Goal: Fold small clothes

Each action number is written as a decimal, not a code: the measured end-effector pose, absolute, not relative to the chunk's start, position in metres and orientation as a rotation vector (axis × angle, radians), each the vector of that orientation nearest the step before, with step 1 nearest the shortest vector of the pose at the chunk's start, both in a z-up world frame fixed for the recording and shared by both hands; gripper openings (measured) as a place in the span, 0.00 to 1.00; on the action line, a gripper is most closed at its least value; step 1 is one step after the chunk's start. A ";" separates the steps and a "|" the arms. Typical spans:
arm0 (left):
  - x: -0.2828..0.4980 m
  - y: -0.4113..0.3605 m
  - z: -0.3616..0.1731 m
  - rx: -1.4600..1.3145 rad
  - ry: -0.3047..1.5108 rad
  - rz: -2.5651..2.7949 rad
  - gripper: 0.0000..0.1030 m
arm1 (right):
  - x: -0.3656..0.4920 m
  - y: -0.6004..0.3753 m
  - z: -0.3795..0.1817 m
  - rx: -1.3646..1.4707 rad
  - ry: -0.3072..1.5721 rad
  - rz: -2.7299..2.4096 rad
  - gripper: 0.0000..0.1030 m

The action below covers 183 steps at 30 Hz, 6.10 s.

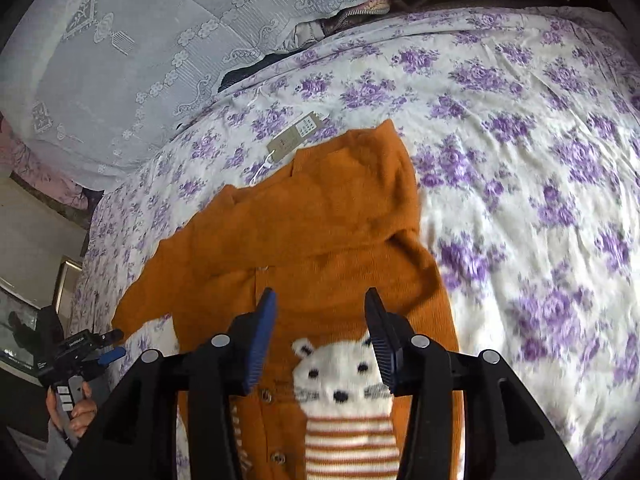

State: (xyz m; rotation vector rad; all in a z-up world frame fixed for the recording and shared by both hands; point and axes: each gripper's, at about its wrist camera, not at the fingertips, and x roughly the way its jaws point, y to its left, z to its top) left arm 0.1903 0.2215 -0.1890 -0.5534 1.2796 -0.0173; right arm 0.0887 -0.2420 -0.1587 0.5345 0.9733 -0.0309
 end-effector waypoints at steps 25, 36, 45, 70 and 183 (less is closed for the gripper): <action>0.196 0.324 -0.210 -0.889 1.148 -0.022 0.07 | -0.003 -0.215 -0.095 0.495 0.884 -0.070 0.44; 0.201 0.254 -0.130 -0.507 1.104 -0.051 0.07 | 0.007 -0.219 -0.109 0.535 0.896 0.044 0.44; 0.204 0.217 -0.132 -0.486 1.158 -0.076 0.36 | -0.001 -0.248 -0.122 0.603 0.896 0.033 0.45; 0.222 0.275 -0.183 -0.630 1.118 0.144 0.10 | 0.024 -0.237 -0.138 0.591 0.973 0.007 0.47; 0.191 0.035 -0.181 0.085 1.252 -0.191 0.87 | 0.106 -0.257 -0.156 0.440 0.934 0.020 0.28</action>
